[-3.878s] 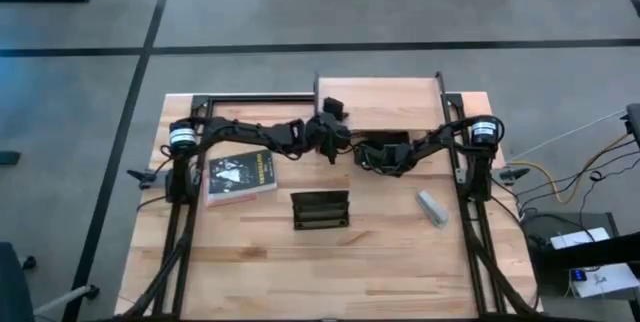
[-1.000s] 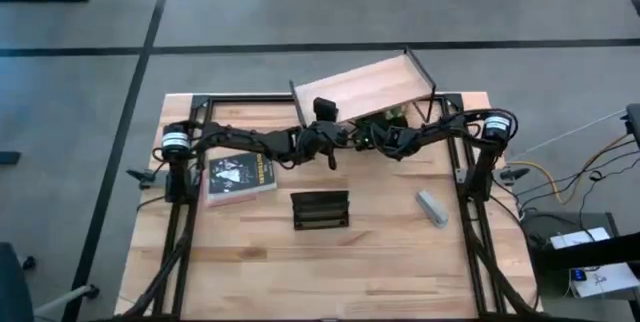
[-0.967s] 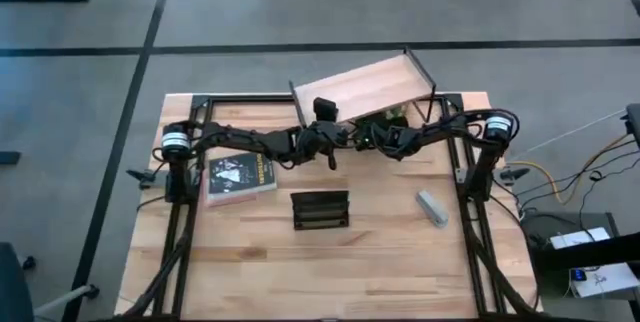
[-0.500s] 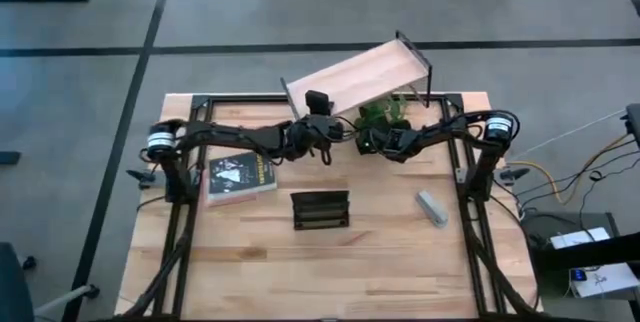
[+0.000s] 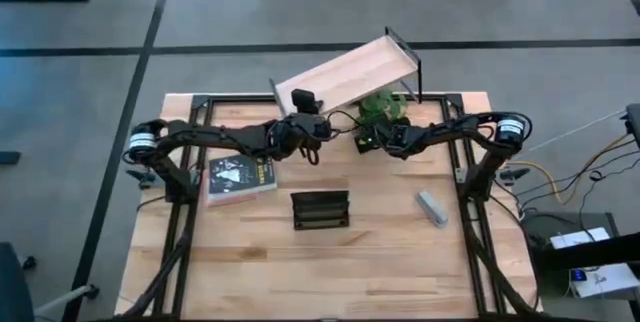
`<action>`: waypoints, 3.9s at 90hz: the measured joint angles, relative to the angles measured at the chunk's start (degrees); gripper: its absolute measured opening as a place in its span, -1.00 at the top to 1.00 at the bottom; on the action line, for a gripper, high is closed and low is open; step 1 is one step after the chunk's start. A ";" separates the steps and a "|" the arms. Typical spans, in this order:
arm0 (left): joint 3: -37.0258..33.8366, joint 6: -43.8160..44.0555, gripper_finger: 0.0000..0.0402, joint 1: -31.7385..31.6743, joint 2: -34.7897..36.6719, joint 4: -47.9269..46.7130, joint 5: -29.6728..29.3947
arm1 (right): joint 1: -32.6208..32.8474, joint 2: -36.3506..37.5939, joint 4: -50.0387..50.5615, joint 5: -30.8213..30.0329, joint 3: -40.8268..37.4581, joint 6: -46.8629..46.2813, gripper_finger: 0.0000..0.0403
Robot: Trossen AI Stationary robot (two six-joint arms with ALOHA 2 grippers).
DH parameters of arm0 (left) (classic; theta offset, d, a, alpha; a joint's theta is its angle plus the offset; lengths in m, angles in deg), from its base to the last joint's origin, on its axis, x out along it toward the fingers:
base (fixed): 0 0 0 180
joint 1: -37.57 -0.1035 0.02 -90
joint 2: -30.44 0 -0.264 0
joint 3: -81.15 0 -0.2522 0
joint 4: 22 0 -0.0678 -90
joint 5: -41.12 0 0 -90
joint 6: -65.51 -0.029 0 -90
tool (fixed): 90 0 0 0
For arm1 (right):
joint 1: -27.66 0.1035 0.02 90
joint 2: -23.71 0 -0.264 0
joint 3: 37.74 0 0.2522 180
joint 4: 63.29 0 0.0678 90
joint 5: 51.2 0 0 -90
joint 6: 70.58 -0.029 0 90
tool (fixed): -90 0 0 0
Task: Stock shelves
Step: Move the white vase plant to the middle right of the table
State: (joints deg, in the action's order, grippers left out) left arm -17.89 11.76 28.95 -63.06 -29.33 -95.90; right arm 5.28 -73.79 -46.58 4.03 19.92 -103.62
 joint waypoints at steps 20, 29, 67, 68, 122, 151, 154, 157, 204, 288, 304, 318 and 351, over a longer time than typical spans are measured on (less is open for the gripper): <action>-1.80 0.82 0.49 0.02 0.52 -0.27 0.14 | -2.07 1.03 0.03 7.58 0.07 0.67 -0.71; -1.87 0.79 0.50 0.02 0.52 -0.27 0.13 | -2.04 1.95 -0.05 11.09 0.76 0.66 -0.76; -1.85 0.81 0.50 0.09 1.77 0.23 -0.15 | -2.35 6.09 16.64 12.29 9.61 1.49 -0.88; -1.85 0.82 0.50 0.09 1.77 0.30 -0.15 | -2.38 6.11 16.79 12.27 9.88 1.72 -0.88; -1.76 1.30 0.49 0.07 1.81 0.35 -0.10 | -4.79 5.93 25.60 12.48 17.43 6.62 -0.95; -1.76 2.00 0.49 0.00 1.81 0.46 0.19 | -10.15 2.35 22.20 12.34 17.59 7.35 -0.95; -1.75 1.98 0.48 0.00 1.81 0.61 0.45 | -10.44 1.79 21.09 12.57 17.59 7.56 -0.95; -1.73 1.96 0.48 0.01 1.81 0.63 0.70 | -10.65 1.28 20.30 12.74 17.59 7.61 -0.95; -1.72 1.92 0.50 0.07 1.81 0.65 1.29 | -10.92 0.55 16.22 15.56 17.53 7.47 -0.95; -1.57 1.59 0.50 0.00 1.92 3.72 1.90 | -12.53 1.73 13.88 13.08 19.71 3.66 -0.95; -1.46 1.37 0.49 -0.46 1.81 6.25 4.37 | -12.56 0.70 12.34 12.27 19.67 3.66 -0.95; -1.46 1.43 0.50 -0.79 1.75 7.00 6.41 | -12.55 -3.07 10.35 12.10 19.62 3.97 -0.95; -1.44 2.64 0.50 -0.92 1.75 7.06 5.51 | -13.47 -8.10 6.58 8.61 19.63 4.10 -0.94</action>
State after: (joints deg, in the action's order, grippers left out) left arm -19.33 14.40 28.03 -61.31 -22.27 -90.40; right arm -8.19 -81.90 -39.99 12.64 39.55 -99.53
